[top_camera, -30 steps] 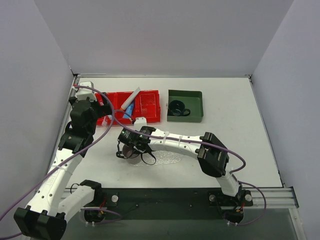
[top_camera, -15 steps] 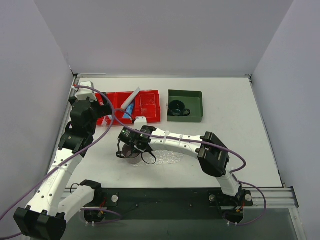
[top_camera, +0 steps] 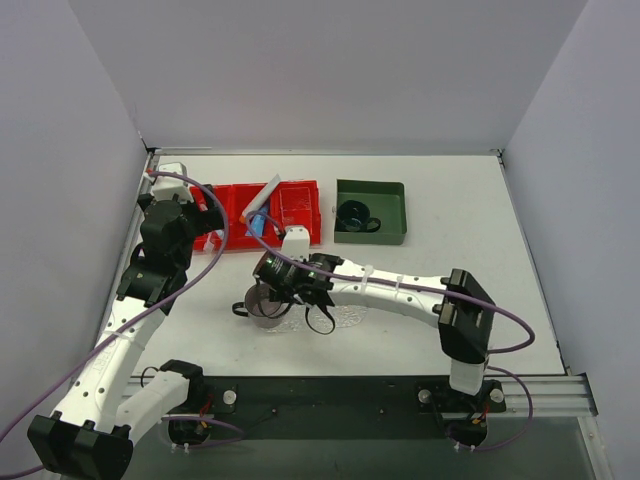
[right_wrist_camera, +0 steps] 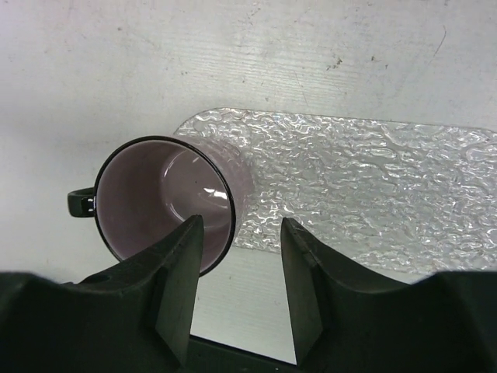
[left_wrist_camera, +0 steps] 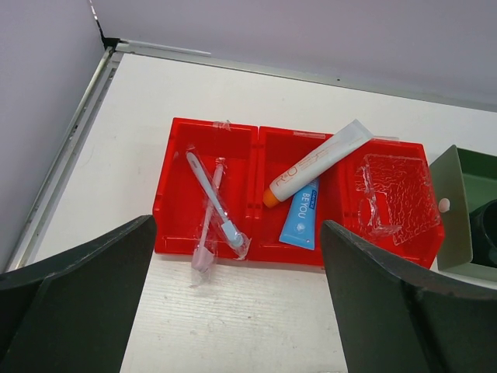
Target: Prepare toiletry sets of a toothbrush and toothpaste on the tray
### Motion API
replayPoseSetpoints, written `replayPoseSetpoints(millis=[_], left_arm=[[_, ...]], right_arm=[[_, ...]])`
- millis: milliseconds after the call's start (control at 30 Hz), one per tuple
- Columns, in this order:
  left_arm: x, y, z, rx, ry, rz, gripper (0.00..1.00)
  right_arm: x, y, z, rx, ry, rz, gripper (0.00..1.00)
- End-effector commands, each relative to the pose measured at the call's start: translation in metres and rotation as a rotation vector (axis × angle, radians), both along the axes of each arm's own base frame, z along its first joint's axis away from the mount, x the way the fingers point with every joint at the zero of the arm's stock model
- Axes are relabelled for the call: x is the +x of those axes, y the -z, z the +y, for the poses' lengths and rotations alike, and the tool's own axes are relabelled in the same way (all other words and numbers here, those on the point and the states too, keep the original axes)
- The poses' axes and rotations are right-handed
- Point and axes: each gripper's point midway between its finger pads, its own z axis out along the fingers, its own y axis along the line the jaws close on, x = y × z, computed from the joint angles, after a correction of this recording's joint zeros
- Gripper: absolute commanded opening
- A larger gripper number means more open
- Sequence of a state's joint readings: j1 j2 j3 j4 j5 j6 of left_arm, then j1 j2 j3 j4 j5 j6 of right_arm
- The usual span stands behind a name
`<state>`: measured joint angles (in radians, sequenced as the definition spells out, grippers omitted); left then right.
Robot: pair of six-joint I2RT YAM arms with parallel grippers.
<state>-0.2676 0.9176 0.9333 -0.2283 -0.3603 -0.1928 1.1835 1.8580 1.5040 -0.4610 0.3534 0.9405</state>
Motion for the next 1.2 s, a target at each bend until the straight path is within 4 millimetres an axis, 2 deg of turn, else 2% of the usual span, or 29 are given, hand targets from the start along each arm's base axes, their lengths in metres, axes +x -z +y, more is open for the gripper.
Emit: replayPoseSetpoints(millis=[0,33,233,333,367,433,467,533,567,600,633,667,733,767,833,867,1033,1067,1133,1167], left_arm=[[0.000,-0.009,0.002,-0.027,-0.018,-0.035,0.97],[0.001,-0.007,0.002,-0.030,-0.019,-0.032,0.97],[0.002,-0.006,-0.001,-0.039,-0.006,-0.036,0.97],[0.003,-0.005,-0.001,-0.032,-0.008,-0.033,0.92],[0.003,-0.004,0.000,-0.031,-0.011,-0.030,0.91],[0.004,-0.003,-0.001,-0.026,-0.011,-0.024,0.89],[0.004,-0.003,-0.003,-0.024,-0.006,-0.024,0.89],[0.004,0.000,-0.005,-0.012,0.000,-0.018,0.87],[0.003,-0.001,-0.009,-0.005,0.008,-0.021,0.87],[0.003,0.000,-0.010,0.008,0.005,-0.018,0.86],[0.002,0.001,-0.012,0.029,0.011,-0.016,0.85],[0.001,0.001,-0.020,0.043,0.028,-0.018,0.84],[0.000,0.004,-0.022,0.084,0.015,-0.015,0.84],[-0.001,0.006,-0.024,0.094,0.017,-0.013,0.84],[0.001,0.012,-0.035,0.116,0.042,0.001,0.84],[0.004,0.017,-0.040,0.122,0.053,0.018,0.84],[0.013,0.030,-0.065,0.111,0.122,0.068,0.81],[0.017,0.037,-0.069,0.115,0.131,0.089,0.81],[0.024,0.034,-0.079,0.094,0.149,0.090,0.78],[0.030,0.042,-0.087,0.093,0.174,0.116,0.77]], right_arm=[[0.008,-0.034,-0.010,0.062,0.010,-0.087,0.40],[0.008,-0.034,-0.012,0.063,0.005,-0.096,0.40],[0.008,-0.061,-0.017,0.157,-0.007,-0.118,0.40],[0.013,-0.082,-0.031,0.176,0.003,-0.163,0.40],[0.014,-0.095,-0.038,0.194,0.005,-0.185,0.39],[0.020,-0.097,-0.054,0.193,0.025,-0.192,0.39],[0.022,-0.110,-0.063,0.224,0.038,-0.204,0.39],[0.030,-0.108,-0.083,0.224,0.052,-0.193,0.39],[0.031,-0.120,-0.093,0.249,0.058,-0.208,0.39],[0.032,-0.120,-0.103,0.240,0.061,-0.213,0.39],[0.038,-0.116,-0.123,0.212,0.101,-0.207,0.39],[0.037,-0.126,-0.136,0.229,0.111,-0.224,0.39],[0.036,-0.124,-0.159,0.199,0.129,-0.225,0.38],[0.039,-0.134,-0.176,0.217,0.160,-0.244,0.39],[0.037,-0.133,-0.196,0.200,0.178,-0.244,0.38],[0.040,-0.139,-0.213,0.206,0.212,-0.263,0.38],[0.030,-0.131,-0.247,0.172,0.238,-0.233,0.38],[0.027,-0.126,-0.252,0.164,0.241,-0.224,0.37],[0.023,-0.120,-0.257,0.165,0.246,-0.207,0.37],[0.021,-0.120,-0.257,0.172,0.244,-0.206,0.37]])
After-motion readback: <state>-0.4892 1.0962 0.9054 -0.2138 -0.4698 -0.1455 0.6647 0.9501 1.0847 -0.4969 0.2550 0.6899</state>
